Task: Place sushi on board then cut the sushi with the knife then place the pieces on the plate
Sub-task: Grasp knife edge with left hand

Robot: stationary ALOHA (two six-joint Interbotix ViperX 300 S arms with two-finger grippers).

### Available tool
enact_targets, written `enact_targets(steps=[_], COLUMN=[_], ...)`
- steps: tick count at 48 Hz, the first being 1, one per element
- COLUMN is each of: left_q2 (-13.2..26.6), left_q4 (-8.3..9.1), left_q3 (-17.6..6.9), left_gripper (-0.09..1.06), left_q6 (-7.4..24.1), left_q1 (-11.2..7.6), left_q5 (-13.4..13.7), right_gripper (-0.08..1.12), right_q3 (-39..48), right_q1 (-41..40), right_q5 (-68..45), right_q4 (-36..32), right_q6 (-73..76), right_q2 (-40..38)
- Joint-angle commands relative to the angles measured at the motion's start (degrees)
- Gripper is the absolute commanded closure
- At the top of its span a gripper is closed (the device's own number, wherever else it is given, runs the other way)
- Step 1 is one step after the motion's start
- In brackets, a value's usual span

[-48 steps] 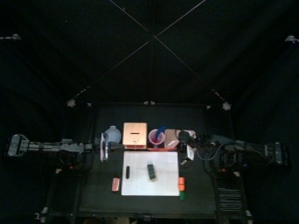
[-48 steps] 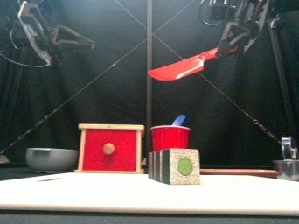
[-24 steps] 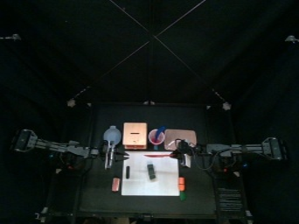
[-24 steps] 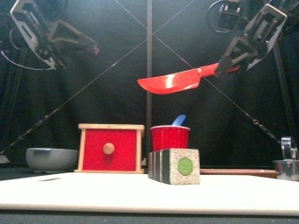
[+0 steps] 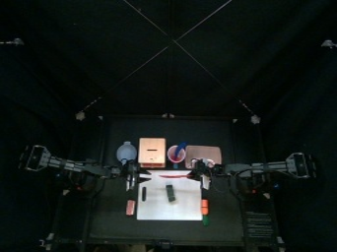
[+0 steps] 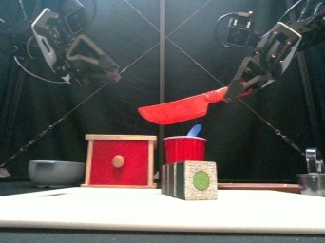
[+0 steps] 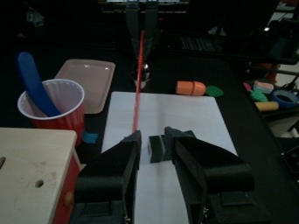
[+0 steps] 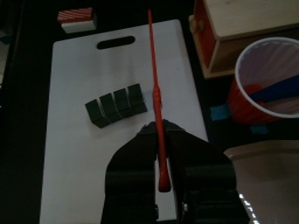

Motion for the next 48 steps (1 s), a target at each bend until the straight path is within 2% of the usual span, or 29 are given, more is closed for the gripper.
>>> enact_targets(steps=[1, 9, 14, 22, 29, 37, 48], left_q2=[1.9, 4.9, 6.4, 9.1, 11.3, 13.1, 13.9], left_q4=[-3.16, -9.58, -12.74, -16.61, -19.86, -22.15, -22.5], left_q3=[-2.5, -3.7, -4.6, -6.6, -7.7, -8.4, -9.1], left_gripper=[0.27, 0.26, 0.26, 0.26, 0.23, 0.16, 0.14], left_q6=[3.1, 8.3, 10.6, 14.4, 17.1, 18.8, 20.7], left_q1=[-0.09, -0.35, -0.97, -2.46, -2.9, -3.25, -3.25], left_q5=[0.8, 0.9, 1.0, 1.1, 0.8, 0.5, -0.9], right_gripper=[0.72, 0.72, 0.72, 0.72, 0.72, 0.72, 0.72], right_q3=[-2.2, -3.3, -3.4, -3.5, -3.6, -3.6, -4.0], right_q1=[0.8, 1.0, 1.0, 0.9, 0.9, 1.1, 1.5], right_q5=[-0.5, -0.4, -0.4, -0.4, -0.4, -0.4, -0.4], right_q4=[0.0, 0.1, 0.1, 0.2, 0.3, 0.4, 0.2], right_q6=[0.1, 0.1, 0.1, 0.1, 0.1, 0.1, 0.0], right_q2=[0.4, 2.1, 2.5, 2.7, 2.7, 2.8, 3.8])
